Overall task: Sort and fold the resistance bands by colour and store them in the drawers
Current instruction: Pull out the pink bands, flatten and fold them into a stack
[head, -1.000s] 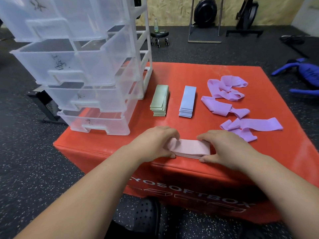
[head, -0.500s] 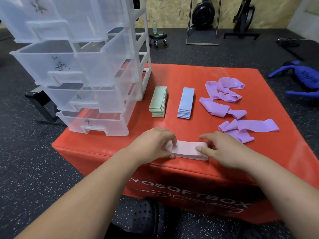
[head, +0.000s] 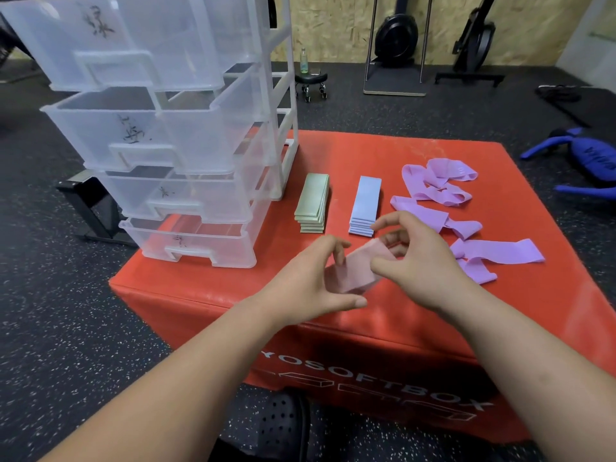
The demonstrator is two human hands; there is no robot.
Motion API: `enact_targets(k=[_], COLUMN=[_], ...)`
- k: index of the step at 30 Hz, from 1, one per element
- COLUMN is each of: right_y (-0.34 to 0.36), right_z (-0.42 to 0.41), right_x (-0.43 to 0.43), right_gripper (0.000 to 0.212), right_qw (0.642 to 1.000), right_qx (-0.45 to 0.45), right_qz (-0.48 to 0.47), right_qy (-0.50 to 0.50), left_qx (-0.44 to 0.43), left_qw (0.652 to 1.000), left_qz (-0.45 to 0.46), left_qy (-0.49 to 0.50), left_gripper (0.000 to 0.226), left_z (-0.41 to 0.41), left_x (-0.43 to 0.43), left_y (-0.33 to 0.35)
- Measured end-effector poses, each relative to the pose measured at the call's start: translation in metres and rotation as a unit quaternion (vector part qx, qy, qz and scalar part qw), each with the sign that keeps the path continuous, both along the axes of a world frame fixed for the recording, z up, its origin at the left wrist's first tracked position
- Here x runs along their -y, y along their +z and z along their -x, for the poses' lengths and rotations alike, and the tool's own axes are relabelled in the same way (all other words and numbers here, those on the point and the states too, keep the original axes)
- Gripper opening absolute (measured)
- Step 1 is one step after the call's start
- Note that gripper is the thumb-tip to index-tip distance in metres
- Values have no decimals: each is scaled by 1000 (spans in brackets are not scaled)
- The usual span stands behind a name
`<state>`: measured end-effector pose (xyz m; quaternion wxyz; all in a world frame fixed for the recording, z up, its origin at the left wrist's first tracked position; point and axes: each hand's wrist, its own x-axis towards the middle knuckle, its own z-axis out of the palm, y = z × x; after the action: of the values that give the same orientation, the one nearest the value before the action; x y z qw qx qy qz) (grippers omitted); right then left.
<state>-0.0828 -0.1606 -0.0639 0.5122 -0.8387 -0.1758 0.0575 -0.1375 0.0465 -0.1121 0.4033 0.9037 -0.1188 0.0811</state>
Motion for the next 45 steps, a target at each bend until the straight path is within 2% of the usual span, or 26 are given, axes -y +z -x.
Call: enact_targets(k=[2,7,9,13,16,19,22,25,28,32,37,40,45], right_y=[10,23,23,9,-16,-49,-67,-66,-68,-74,-80,-80,-71], right_z=[2,-6,-13,-30,-42,-51,-59,-62,-66,-70,-65,-64,-62], right_x=[-10,-29,-35,-51,-66,-75,-77,-78,-75,-70,-68,-62,-44], right_gripper=[48,40,38,31,33,36,39,43,36,16,5,9,19], right_qw=[999,984,972,948,954,976,997,992,978,967,944,943,957], right_qx=[-13,-79,-113,-175,-192,-168,-52,44,102,149,222,216,184], right_qz=[-49,-159,-203,-258,-219,-123,27,122,180,206,244,251,208], right_qy=[6,-9,-22,-60,-69,-65,-41,-8,6,1,16,33,85], left_qx=[-1,11,19,10,-30,-64,-55,-10,3,22,30,18,-3], left_qw=[996,985,983,989,989,984,980,973,966,968,962,961,966], left_qz=[84,154,149,74,15,-58,-110,-148,-173,-160,-181,-192,-168], left_qy=[25,72,105,128,141,153,156,175,193,194,200,201,197], left_gripper=[66,58,55,57,56,57,57,59,59,52,49,55,55], left_z=[3,9,9,5,3,-2,-5,-5,-2,2,3,4,7], left_x=[8,6,-3,-33,-49,-51,-48,-46,-45,-42,-37,-37,-32], left_y=[6,9,13,15,6,-12,-28,-38,-42,-44,-43,-38,-28])
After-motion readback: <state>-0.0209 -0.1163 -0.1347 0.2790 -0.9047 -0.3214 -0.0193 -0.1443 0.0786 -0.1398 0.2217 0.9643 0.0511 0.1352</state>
